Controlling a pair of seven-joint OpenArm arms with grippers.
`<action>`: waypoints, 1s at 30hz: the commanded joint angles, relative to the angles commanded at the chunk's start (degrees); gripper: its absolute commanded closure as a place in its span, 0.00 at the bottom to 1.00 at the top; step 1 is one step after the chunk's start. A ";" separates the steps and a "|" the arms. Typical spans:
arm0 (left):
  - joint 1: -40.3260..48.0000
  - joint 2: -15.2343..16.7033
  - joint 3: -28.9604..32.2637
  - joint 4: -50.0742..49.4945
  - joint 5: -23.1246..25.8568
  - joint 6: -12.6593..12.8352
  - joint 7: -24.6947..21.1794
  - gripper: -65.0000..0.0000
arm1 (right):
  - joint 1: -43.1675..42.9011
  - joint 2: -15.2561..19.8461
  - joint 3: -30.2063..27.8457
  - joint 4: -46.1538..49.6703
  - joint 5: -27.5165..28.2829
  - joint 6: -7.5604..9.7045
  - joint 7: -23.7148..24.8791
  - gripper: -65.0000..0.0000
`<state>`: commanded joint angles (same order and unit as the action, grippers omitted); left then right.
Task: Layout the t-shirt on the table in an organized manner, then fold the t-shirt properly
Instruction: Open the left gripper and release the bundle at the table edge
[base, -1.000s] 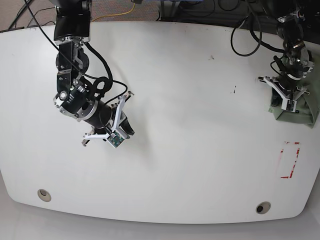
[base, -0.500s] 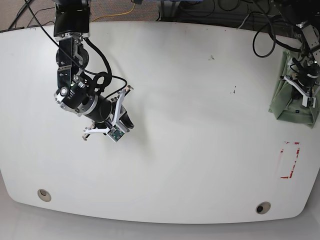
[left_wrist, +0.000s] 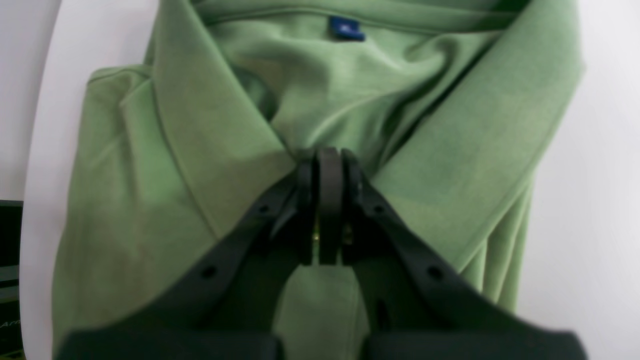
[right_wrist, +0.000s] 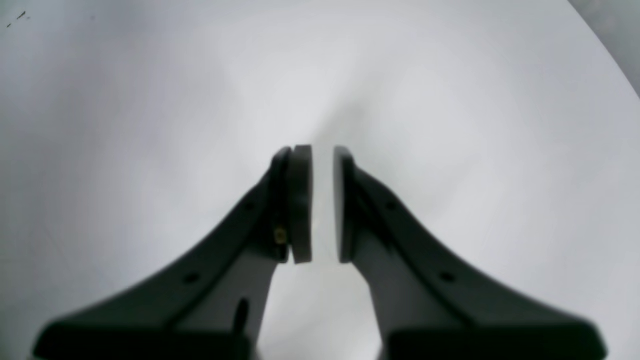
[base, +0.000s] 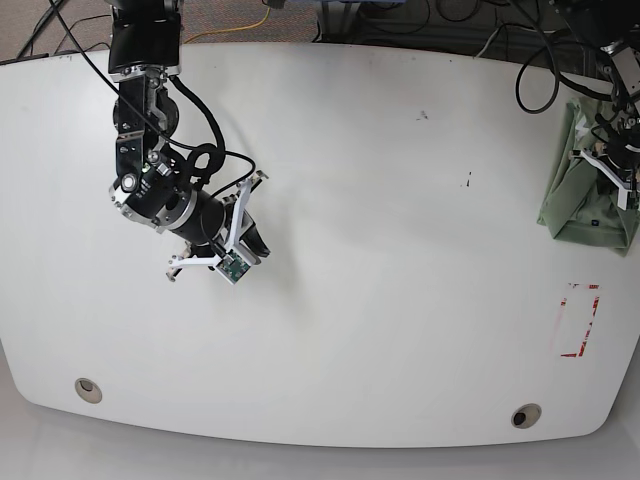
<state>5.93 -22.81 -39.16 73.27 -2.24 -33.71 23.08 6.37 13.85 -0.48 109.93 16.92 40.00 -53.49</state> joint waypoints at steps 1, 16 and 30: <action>0.00 0.00 -0.09 -0.44 0.00 0.00 0.00 1.00 | 0.00 0.00 0.00 0.09 0.00 0.00 0.00 0.89; -0.09 -3.34 1.23 -10.37 0.00 0.00 -3.52 1.00 | 0.00 -0.18 0.00 0.79 0.00 0.00 0.00 0.89; 0.00 -6.59 -2.90 -12.84 0.00 0.00 -4.40 1.00 | -0.09 -0.09 0.00 0.79 0.00 0.00 0.00 0.89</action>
<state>5.93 -29.41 -42.07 60.44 -2.24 -33.71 18.68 6.29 13.76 -0.48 110.73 16.92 40.00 -53.49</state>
